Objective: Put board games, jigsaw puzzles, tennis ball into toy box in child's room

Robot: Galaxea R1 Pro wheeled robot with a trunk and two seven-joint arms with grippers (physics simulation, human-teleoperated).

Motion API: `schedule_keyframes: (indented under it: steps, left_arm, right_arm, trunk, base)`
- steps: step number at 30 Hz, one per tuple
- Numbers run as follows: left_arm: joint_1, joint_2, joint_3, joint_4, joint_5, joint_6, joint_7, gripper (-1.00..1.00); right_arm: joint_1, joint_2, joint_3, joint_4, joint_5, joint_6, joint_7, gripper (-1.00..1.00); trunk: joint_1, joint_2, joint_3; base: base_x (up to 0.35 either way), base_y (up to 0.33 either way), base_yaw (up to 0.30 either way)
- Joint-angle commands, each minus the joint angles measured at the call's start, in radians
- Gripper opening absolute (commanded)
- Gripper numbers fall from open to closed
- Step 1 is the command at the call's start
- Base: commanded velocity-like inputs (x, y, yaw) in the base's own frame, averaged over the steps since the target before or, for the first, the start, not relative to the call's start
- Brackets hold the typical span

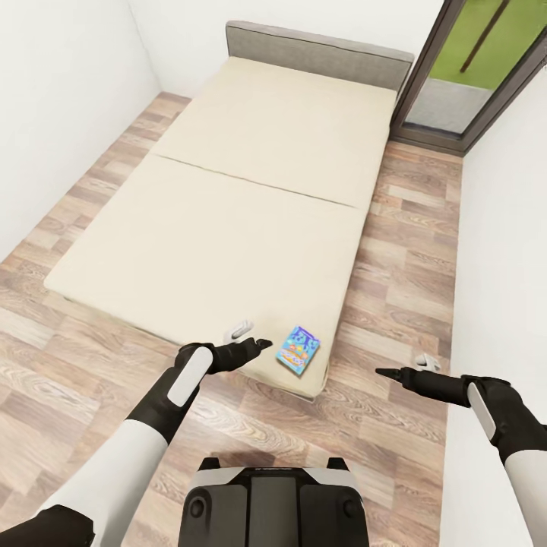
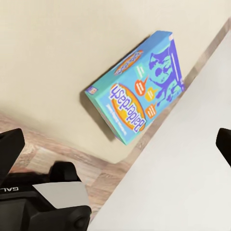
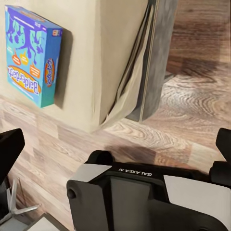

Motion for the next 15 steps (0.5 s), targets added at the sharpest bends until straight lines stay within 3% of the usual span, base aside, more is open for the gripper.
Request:
schedule_keyframes:
  steps: [1,7,15]
  left_arm:
    - [0.0,0.0,-0.001,-0.001,0.011,0.002,0.009,1.0]
    - [0.0,0.0,-0.002,-0.001,0.01,0.002,0.009,1.0]
    - [0.001,0.001,-0.003,-0.002,0.01,0.001,0.009,1.0]
  right_arm:
    - [-0.001,0.0,-0.001,0.0,-0.004,0.006,0.001,1.0]
    - [-0.001,0.001,-0.001,0.0,-0.004,0.006,0.001,1.0]
    - [-0.001,0.001,-0.001,0.0,-0.004,0.006,0.001,1.0]
  trunk:
    - [0.001,-0.002,-0.001]
    - [0.001,-0.002,-0.001]
    - [0.001,-0.002,-0.001]
  base:
    - [0.0,0.032,-0.138]
    - [0.0,0.133,-0.198]
    - [0.0,0.247,-0.259]
